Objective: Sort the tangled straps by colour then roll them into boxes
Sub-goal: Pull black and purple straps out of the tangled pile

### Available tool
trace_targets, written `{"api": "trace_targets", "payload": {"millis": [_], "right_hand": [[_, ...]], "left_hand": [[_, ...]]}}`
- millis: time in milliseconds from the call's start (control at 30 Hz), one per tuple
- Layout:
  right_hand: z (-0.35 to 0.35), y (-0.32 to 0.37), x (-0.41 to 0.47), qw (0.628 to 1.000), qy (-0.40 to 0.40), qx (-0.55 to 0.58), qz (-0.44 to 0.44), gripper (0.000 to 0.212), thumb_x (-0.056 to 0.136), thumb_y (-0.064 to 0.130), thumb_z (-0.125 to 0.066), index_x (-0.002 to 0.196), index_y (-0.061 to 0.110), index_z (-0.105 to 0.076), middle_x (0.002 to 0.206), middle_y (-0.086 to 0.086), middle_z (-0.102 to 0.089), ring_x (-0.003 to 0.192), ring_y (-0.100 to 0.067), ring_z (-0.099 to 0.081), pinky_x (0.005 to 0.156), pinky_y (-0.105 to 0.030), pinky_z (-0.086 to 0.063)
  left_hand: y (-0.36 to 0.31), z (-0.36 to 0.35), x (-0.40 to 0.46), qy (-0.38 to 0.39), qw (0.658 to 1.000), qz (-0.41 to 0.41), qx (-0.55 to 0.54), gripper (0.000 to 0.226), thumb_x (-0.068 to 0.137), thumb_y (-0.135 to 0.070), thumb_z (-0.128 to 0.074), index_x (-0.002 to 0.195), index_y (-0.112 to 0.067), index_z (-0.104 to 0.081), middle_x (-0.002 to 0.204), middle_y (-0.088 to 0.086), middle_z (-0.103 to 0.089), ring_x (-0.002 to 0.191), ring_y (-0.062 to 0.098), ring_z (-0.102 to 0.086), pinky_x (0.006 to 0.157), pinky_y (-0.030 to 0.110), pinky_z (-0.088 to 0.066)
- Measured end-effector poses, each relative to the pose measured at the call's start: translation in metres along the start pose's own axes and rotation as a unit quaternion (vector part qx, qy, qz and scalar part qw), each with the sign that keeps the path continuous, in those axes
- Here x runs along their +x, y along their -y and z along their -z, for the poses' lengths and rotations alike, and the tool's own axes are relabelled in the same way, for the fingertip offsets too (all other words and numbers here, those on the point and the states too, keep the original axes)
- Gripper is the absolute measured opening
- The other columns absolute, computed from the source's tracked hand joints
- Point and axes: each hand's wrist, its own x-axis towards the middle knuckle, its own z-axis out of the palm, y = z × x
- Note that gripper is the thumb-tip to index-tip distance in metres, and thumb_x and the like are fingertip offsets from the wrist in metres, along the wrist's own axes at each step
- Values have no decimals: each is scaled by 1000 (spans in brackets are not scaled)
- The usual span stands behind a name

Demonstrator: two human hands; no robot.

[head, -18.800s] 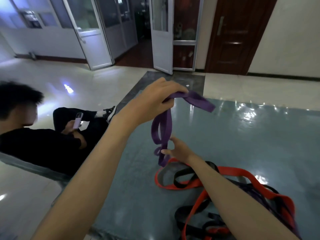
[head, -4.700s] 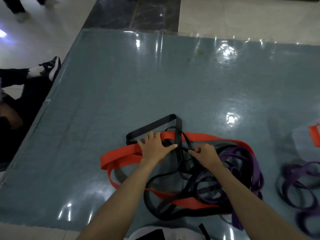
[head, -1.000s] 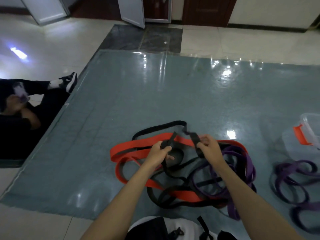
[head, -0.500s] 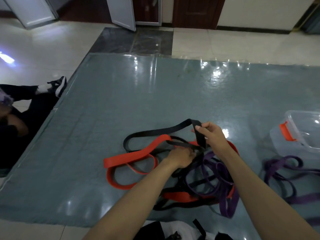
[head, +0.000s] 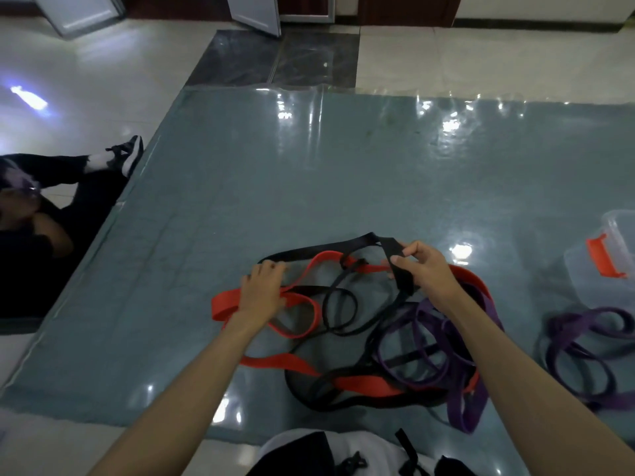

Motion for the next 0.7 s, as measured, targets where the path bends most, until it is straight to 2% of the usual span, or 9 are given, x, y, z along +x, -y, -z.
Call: {"api": "trace_targets", "payload": {"millis": [67, 133, 200, 267, 367, 467, 533, 567, 700], "right_hand": [[-4, -5, 6, 999, 10, 50, -17, 23, 91, 11, -77, 85, 12, -55, 121, -17, -74, 115, -39, -70, 96, -54, -59], [-8, -5, 9, 992, 27, 112, -42, 22, 96, -5, -66, 88, 10, -52, 113, -31, -72, 103, -42, -75, 83, -40, -65], [-10, -3, 10, 989, 50, 123, -61, 20, 96, -10, -61, 94, 8, -53, 117, -29, -72, 96, -40, -77, 76, -35, -65], [-7, 0, 11, 986, 81, 118, -85, 24, 97, -11, -58, 112, 8, -55, 118, -19, -75, 92, -37, -77, 75, -37, -65], [-6, 4, 11, 981, 117, 67, -141, 29, 98, 7, -65, 126, 10, -62, 117, -14, -77, 103, -34, -75, 85, -40, -61], [-8, 5, 14, 974, 97, 7, -203, 44, 93, 36, -75, 118, -1, -71, 106, -19, -78, 100, -31, -77, 90, -41, -60], [-13, 1, 16, 967, 91, 9, -236, 51, 90, 39, -77, 117, -4, -70, 99, -22, -77, 88, -31, -77, 78, -39, -63], [-17, -1, 16, 964, 95, 13, -250, 51, 90, 38, -78, 117, -4, -69, 97, -23, -77, 81, -29, -77, 73, -38, -63], [-44, -14, 14, 949, 102, -4, -297, 49, 87, 36, -81, 118, 0, -69, 93, -27, -75, 65, -26, -73, 68, -38, -64]], "left_hand": [[27, -4, 3, 39, 996, 81, 11, 64, 80, -25, -75, 140, -25, -51, 141, 3, -49, 129, 31, -49, 105, 50, -42], [47, -8, 8, 33, 994, 108, -14, 43, 86, -21, -68, 128, -23, -60, 136, 6, -50, 124, 34, -52, 104, 54, -44], [59, -8, 15, 11, 990, 118, -76, 27, 88, -16, -65, 114, -25, -66, 128, 10, -55, 115, 39, -60, 98, 55, -49], [65, -5, 24, -11, 980, 116, -159, 24, 93, -14, -61, 114, -25, -67, 121, 14, -65, 108, 41, -66, 90, 51, -54], [62, 5, 37, -34, 970, 114, -213, 25, 102, -23, -56, 125, -19, -65, 121, 16, -71, 110, 41, -67, 87, 46, -52], [59, 6, 46, 40, 974, 114, -193, 32, 104, -40, -55, 122, -19, -70, 123, 17, -71, 113, 40, -66, 92, 43, -51], [57, 4, 47, 96, 973, 111, -180, 34, 101, -43, -61, 116, -16, -76, 117, 15, -74, 111, 35, -68, 91, 38, -51], [56, 2, 46, 99, 969, 117, -193, 33, 98, -40, -66, 114, -14, -79, 114, 14, -75, 109, 34, -69, 90, 36, -51], [52, -1, 43, 39, 954, 126, -269, 33, 91, -21, -76, 121, -8, -75, 122, 16, -71, 116, 33, -66, 93, 34, -48]]}}
